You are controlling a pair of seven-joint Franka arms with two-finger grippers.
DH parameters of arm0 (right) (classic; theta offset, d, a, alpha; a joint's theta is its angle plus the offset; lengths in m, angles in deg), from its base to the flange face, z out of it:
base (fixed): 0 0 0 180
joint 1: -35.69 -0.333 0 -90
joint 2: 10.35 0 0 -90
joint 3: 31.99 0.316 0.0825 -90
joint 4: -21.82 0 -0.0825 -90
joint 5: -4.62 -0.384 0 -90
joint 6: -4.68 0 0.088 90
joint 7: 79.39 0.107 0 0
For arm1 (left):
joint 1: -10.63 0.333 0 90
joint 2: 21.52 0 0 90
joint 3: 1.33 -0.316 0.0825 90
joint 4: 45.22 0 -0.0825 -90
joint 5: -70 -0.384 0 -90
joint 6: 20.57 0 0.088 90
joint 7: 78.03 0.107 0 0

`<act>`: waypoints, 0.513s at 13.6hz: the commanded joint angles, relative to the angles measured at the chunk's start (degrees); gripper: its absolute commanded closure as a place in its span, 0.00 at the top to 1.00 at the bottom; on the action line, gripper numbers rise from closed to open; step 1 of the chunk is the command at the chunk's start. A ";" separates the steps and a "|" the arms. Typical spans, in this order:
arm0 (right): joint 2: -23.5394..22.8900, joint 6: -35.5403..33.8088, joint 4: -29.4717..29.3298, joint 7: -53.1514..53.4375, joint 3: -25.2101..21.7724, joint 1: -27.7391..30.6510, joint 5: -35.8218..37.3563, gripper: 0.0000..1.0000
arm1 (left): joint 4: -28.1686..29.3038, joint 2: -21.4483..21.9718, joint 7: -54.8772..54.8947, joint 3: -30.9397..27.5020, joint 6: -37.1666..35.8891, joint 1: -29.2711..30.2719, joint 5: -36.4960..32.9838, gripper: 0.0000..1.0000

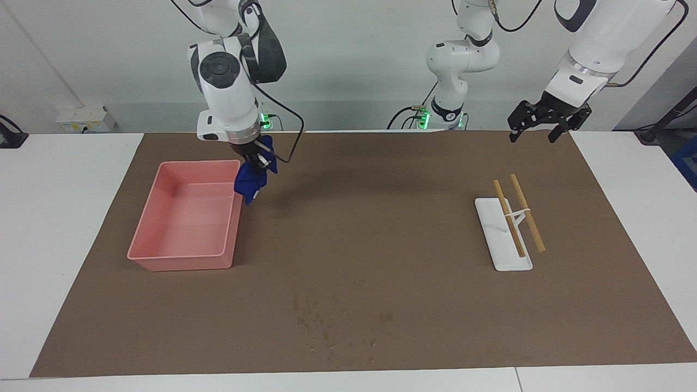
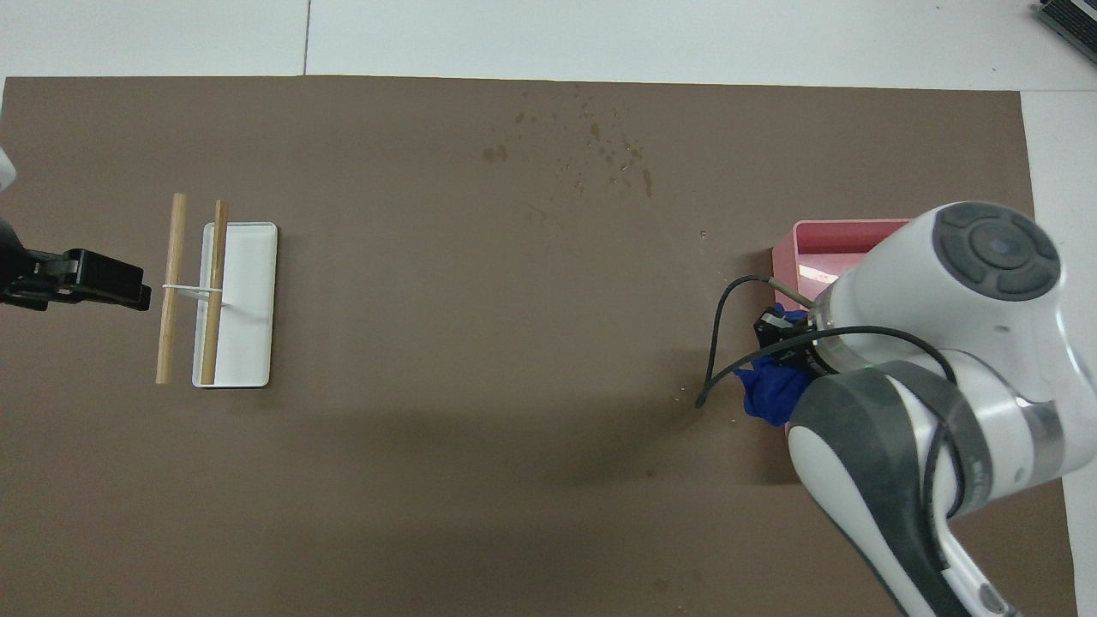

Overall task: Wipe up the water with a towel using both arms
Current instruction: 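Move the towel into the pink bin and open the right gripper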

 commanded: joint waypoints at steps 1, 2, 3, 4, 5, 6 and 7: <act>0.30 0.52 0.29 -12.18 0.05 7.09 -0.93 0.00 | 1.19 1.22 0.39 0.11 -0.41 0.38 0.87 1.00; 0.38 1.14 0.73 -16.05 0.05 9.29 -0.93 0.00 | 1.19 1.22 0.39 0.11 -0.41 0.46 0.87 1.00; 0.47 2.37 1.69 -19.66 0.05 10.88 -0.93 0.00 | 1.19 1.22 0.39 0.11 -0.41 0.46 0.87 1.00; 0.73 3.77 3.10 -22.65 0.05 12.29 -0.93 0.00 | 1.19 1.22 0.39 0.11 -0.41 0.55 0.87 1.00; 0.91 6.05 4.76 -25.99 0.05 13.69 -0.93 0.00 | 1.19 1.22 0.39 0.11 -0.41 0.55 0.87 1.00; 0.74 9.12 6.35 -29.33 0.05 14.58 -0.93 0.00 | 1.19 1.22 0.39 0.11 -0.41 0.46 0.87 1.00; 0.22 11.93 7.41 -31.54 0.05 15.28 -1.02 0.00 | 1.19 1.22 0.39 0.11 -0.41 0.55 0.87 1.00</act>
